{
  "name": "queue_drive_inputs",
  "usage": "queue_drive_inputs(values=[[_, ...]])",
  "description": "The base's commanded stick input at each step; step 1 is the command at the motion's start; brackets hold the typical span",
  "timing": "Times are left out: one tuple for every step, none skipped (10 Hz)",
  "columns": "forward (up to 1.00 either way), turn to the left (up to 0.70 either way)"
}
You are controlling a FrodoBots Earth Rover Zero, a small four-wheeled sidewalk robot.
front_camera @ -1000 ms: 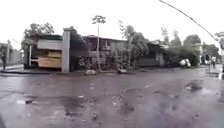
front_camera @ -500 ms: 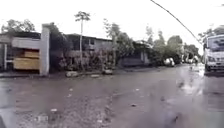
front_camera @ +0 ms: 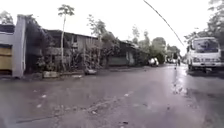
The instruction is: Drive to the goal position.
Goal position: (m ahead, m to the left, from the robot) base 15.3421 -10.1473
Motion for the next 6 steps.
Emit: queue_drive_inputs(values=[[1.0,-0.27],[1.0,-0.27],[1.0,-0.23],[1.0,-0.02],[1.0,0.0],[1.0,0.0]])
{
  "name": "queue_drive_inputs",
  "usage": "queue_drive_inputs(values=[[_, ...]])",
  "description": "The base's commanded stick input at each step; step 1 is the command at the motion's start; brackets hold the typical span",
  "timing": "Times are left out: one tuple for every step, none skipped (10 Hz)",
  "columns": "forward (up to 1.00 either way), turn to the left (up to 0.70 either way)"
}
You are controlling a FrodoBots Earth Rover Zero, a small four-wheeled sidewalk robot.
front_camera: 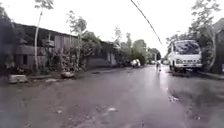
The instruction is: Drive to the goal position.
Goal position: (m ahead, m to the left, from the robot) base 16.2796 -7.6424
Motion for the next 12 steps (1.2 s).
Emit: queue_drive_inputs(values=[[1.0,-0.02],[1.0,-0.23],[1.0,-0.27],[1.0,-0.02],[1.0,0.0],[1.0,0.0],[1.0,0.0],[1.0,0.0],[1.0,0.0],[1.0,0.0],[1.0,0.0],[1.0,0.0]])
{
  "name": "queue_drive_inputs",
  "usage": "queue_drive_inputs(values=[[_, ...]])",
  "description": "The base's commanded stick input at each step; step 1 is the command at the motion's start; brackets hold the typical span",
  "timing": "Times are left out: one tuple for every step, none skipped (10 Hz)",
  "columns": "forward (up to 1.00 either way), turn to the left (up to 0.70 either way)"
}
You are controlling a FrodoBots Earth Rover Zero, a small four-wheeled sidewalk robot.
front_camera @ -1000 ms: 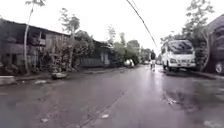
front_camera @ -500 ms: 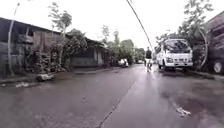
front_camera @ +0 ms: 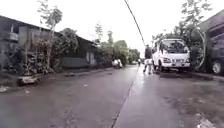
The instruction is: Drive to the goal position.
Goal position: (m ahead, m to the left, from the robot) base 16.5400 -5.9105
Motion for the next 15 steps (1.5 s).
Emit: queue_drive_inputs(values=[[1.0,0.0],[1.0,0.0],[1.0,0.0],[1.0,0.0],[1.0,0.0],[1.0,-0.25],[1.0,-0.27],[1.0,-0.27],[1.0,-0.27],[1.0,-0.27],[1.0,-0.27],[1.0,-0.27],[1.0,-0.27],[1.0,-0.27],[1.0,-0.13]])
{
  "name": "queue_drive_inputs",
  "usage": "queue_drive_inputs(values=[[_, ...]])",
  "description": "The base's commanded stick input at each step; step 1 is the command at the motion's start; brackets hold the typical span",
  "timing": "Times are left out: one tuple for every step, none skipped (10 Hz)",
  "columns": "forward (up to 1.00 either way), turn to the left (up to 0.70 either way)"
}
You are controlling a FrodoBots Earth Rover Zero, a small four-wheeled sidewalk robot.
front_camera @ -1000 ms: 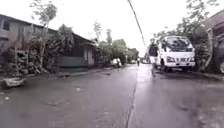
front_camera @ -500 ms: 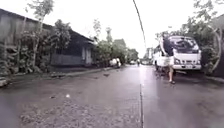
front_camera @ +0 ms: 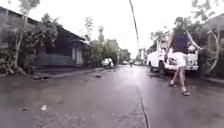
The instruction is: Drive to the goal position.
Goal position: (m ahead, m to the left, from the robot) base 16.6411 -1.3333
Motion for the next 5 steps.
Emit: queue_drive_inputs(values=[[1.0,0.0],[1.0,0.0],[1.0,0.0],[1.0,0.0],[1.0,0.0]])
